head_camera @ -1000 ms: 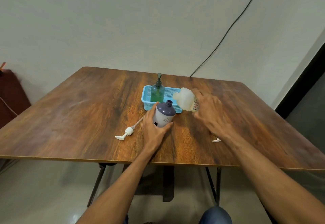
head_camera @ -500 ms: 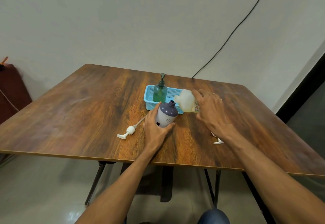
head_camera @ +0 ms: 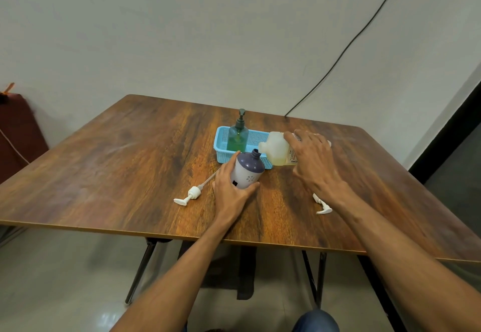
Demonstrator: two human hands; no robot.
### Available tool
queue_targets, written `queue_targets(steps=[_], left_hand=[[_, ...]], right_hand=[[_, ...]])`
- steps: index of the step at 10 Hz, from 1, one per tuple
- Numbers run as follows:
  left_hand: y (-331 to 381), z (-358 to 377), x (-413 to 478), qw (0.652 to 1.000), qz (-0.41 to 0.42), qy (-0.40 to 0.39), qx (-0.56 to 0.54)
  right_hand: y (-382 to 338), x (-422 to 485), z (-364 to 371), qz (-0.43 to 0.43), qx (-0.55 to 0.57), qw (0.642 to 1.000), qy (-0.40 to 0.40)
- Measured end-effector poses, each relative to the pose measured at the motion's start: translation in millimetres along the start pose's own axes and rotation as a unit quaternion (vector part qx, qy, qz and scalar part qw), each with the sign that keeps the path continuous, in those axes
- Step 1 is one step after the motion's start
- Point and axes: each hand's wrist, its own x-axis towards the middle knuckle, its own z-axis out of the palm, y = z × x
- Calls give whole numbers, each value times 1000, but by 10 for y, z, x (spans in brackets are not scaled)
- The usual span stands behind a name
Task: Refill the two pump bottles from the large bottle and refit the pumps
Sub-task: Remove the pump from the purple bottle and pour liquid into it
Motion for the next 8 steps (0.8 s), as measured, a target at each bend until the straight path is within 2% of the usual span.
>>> queue_targets(steps=[8], left_hand=[[-27, 8, 6, 1000, 5, 4, -1]], right_hand=[[-25, -1, -118, -7, -19, 1000, -21]])
